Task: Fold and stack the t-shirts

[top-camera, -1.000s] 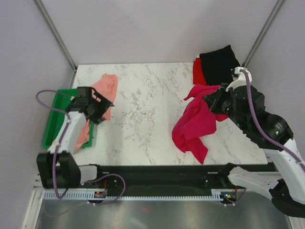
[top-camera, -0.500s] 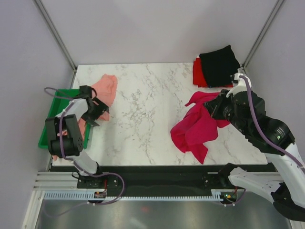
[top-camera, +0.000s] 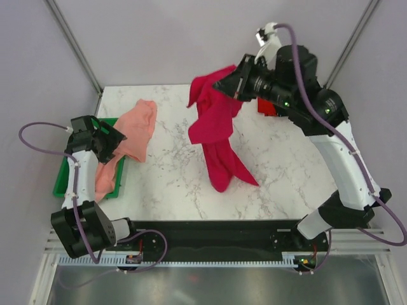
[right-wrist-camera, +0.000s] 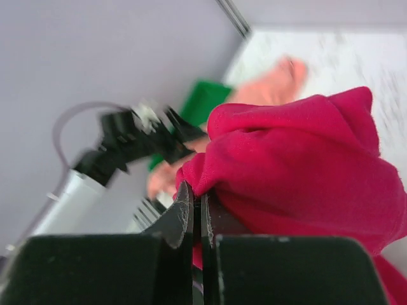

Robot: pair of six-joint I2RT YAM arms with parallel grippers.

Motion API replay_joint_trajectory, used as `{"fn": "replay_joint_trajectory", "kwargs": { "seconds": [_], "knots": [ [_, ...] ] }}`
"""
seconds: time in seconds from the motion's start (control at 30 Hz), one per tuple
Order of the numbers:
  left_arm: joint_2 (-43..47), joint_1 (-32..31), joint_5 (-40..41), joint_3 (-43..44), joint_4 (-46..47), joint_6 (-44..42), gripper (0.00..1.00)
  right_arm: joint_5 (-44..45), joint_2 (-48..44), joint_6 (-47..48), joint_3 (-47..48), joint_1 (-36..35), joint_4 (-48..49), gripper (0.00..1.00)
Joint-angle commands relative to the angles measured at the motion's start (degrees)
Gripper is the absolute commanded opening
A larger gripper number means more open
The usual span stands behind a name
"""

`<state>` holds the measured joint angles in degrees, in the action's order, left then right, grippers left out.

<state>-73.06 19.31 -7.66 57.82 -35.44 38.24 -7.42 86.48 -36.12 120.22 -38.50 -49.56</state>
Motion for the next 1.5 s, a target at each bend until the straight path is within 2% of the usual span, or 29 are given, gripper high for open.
{"fn": "replay_joint_trajectory", "kwargs": {
  "seconds": [0.0, 0.03, 0.1, 0.13, 0.2, 0.23, 0.27, 0.3, 0.33, 0.37, 0.4, 0.43, 0.47, 0.5, 0.57, 0.7, 0.87, 1.03, 1.1, 1.33, 1.47],
  "knots": [
    [4.93, -1.03, -1.22, 0.80, -0.15, -2.91, 0.89, -2.18, 0.18, -2.81, 16.86, 0.09, 8.17, 0.00],
    [6.51, -1.12, -1.22, 1.15, -0.42, -3.08, 0.89, 1.23, 0.10, -2.99, 18.36, 0.35, 5.99, 0.00],
    [7.92, -1.12, -1.30, 2.64, -1.20, -3.43, 0.89, 8.80, -3.84, -2.82, 13.75, 1.41, 5.00, 0.00],
    [8.45, -1.12, -1.48, 3.17, -2.25, -4.13, 0.89, 10.74, -6.03, -2.64, 4.85, 1.85, 5.00, 0.00],
    [9.51, -1.21, -1.92, 4.92, -3.31, -4.84, 0.89, 15.21, -12.36, -2.12, -5.39, 3.86, 5.00, 0.00],
    [9.77, -1.21, -2.53, 5.45, -4.36, -5.36, 0.89, 15.76, -14.39, -2.81, -16.40, 5.09, 5.09, 0.00],
    [10.38, -1.21, -2.88, 5.89, -4.90, -5.63, 0.88, 15.77, -17.97, -3.60, -21.99, 8.41, 5.26, 0.00],
    [10.74, -1.29, -3.50, 6.33, -5.25, -5.89, 0.88, 13.59, -19.49, -4.57, -32.75, 10.27, 5.61, 0.00],
    [11.09, -1.21, -4.63, 6.34, -5.51, -6.16, 0.89, 11.92, -21.24, -4.66, -37.82, 13.86, 7.18, 0.05],
    [11.44, -1.21, -5.08, 6.25, -5.78, -6.25, 0.88, 10.86, -21.52, -4.49, -42.39, 15.46, 7.81, 0.47],
    [12.05, -1.29, -5.69, 5.73, -5.87, -6.33, 0.88, 10.59, -21.35, -3.79, -46.36, 17.21, 7.99, 0.73],
    [12.50, -1.38, -6.83, 5.29, -6.13, -6.51, 0.88, 11.02, -21.09, -2.22, -52.66, 19.32, 8.08, 0.90],
    [12.94, -1.55, -7.10, 4.85, -6.57, -6.60, 0.87, 10.68, -20.22, -1.07, -55.59, 24.30, 8.51, 0.98],
    [14.07, -1.64, -7.37, 3.28, -6.83, -6.69, 0.87, 9.02, -19.77, 0.25, -60.15, 26.96, 9.39, 0.98],
    [15.39, -2.61, -7.81, 1.16, -7.01, -7.03, 0.87, 4.36, -17.85, 3.75, -62.38, 31.88, 10.80, 0.98],
    [16.54, -7.61, -3.34, -3.59, -9.38, -8.70, 0.88, -0.92, -20.99, 4.74, -65.72, 31.82, 12.03, 0.98],
    [13.21, -20.43, 5.63, -5.87, -12.46, -7.13, 0.90, 0.56, -28.64, 4.13, -70.82, 30.41, 8.61, 0.98],
    [10.93, -23.17, 5.64, -8.86, -9.48, -4.93, 0.88, -1.54, -34.52, 0.18, -82.68, 29.54, 8.42, 0.90],
    [8.73, -23.70, 5.29, -8.52, -9.03, -5.45, 0.86, -1.98, -35.41, -1.75, -86.97, 28.05, 8.78, 0.85],
    [9.07, -24.14, 4.94, -10.36, -5.87, -8.09, 0.84, 8.03, -39.71, -16.25, -94.20, 10.83, 6.49, 0.83],
    [10.13, -24.06, 4.41, -11.24, -4.20, -8.44, 0.84, 8.38, -37.97, -21.18, -98.16, 7.48, 9.13, 0.79]
  ]
}}
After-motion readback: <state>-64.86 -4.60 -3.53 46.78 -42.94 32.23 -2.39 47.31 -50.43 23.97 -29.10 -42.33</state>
